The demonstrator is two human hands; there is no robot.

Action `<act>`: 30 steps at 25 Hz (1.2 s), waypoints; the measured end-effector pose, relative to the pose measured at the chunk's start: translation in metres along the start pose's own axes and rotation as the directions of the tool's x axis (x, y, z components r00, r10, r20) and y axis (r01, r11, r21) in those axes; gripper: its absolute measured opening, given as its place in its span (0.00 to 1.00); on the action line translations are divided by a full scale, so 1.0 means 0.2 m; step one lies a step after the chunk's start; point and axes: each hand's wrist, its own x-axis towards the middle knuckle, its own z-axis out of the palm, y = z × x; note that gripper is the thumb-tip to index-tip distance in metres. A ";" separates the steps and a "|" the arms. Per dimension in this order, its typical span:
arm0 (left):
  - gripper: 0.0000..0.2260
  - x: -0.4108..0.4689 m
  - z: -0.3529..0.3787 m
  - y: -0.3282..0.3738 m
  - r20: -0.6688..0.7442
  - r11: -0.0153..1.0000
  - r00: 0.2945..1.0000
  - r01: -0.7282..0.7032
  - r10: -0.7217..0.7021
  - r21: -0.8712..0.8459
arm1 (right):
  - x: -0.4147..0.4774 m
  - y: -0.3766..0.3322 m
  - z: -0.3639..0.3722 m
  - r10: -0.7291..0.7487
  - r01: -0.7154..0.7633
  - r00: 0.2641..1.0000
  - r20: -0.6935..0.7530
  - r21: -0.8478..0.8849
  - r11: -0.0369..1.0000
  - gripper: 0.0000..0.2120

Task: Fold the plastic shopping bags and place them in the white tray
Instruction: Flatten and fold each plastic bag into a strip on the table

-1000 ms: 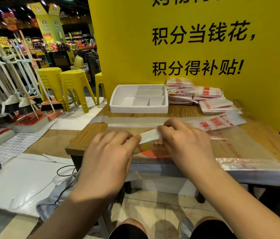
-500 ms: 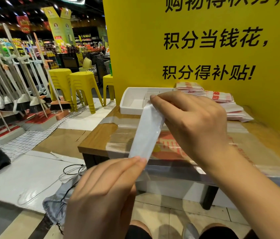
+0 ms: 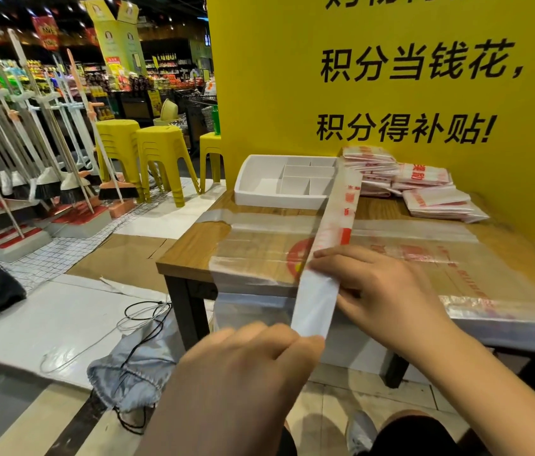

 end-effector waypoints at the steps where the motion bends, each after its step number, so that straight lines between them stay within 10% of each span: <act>1: 0.20 0.03 -0.08 0.06 -0.012 0.994 0.994 -0.109 0.109 -0.006 | -0.02 0.02 -0.01 0.014 -0.014 0.998 0.063 -0.007 1.000 0.17; 5: 0.13 0.24 -0.36 0.14 0.200 0.956 0.939 -0.291 0.280 0.028 | -0.14 0.05 -0.06 0.056 -0.016 0.907 0.418 -0.099 0.995 0.36; 13: 0.08 0.44 -0.38 0.18 0.189 0.862 0.844 -0.469 0.502 -0.193 | -0.37 -0.07 0.02 0.169 -0.128 0.982 -0.088 0.351 0.928 0.09; 17: 0.29 0.30 -0.29 0.01 0.078 0.857 0.934 -0.285 0.349 -0.429 | -0.45 -0.04 0.05 0.314 -0.203 0.937 -0.149 0.500 0.842 0.11; 19: 0.36 0.15 -0.17 -0.04 0.088 0.593 0.981 -0.032 0.172 -0.805 | -0.47 -0.05 0.06 0.339 -0.215 0.930 -0.142 0.539 0.815 0.12; 21: 0.44 -0.02 0.02 -0.04 -0.067 0.513 0.979 -0.160 0.194 -0.843 | -0.48 -0.06 0.07 0.375 -0.228 0.917 -0.136 0.592 0.773 0.12; 30: 0.16 -0.02 0.23 0.35 -0.105 0.297 0.994 -0.090 -0.035 -0.951 | -0.52 -0.08 0.06 0.433 -0.266 0.894 -0.113 0.645 0.716 0.17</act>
